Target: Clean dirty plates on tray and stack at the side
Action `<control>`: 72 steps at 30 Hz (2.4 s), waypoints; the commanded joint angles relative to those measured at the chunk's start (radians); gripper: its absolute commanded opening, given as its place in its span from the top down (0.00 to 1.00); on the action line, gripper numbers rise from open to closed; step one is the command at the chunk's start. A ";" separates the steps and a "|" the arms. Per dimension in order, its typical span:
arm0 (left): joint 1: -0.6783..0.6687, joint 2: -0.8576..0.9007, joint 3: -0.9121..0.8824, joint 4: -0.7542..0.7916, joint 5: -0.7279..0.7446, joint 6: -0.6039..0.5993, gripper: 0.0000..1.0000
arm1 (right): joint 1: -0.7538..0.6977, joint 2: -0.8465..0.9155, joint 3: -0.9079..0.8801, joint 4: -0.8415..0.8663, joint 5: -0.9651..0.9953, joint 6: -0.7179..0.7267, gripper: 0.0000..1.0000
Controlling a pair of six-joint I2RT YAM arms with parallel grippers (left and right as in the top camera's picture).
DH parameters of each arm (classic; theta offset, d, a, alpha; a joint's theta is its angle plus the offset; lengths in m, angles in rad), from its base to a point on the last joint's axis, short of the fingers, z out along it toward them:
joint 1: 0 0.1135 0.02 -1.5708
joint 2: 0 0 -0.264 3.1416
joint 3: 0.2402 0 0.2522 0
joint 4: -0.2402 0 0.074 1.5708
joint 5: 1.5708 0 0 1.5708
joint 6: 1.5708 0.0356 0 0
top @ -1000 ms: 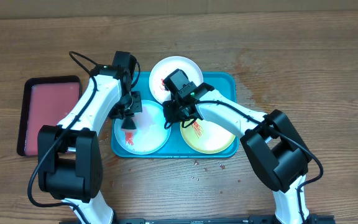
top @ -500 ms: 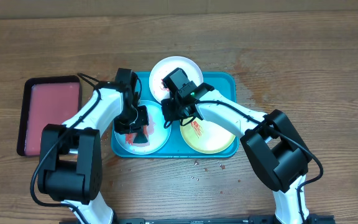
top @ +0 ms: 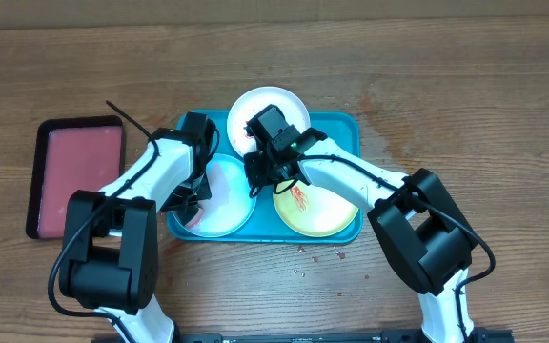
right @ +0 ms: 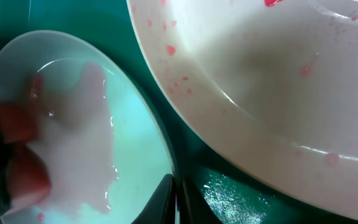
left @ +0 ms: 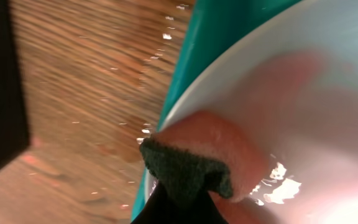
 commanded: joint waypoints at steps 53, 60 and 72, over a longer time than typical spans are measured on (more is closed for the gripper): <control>0.019 0.026 0.280 -0.095 0.100 0.105 0.95 | 0.023 0.048 -0.028 0.007 -0.034 0.000 0.79; 0.068 -0.019 0.385 -0.172 0.054 0.046 0.96 | 0.023 0.046 0.031 -0.055 0.039 -0.008 0.96; 0.390 -0.179 0.452 -0.196 0.145 0.046 0.96 | 0.026 0.023 0.320 -0.232 0.153 -0.114 0.96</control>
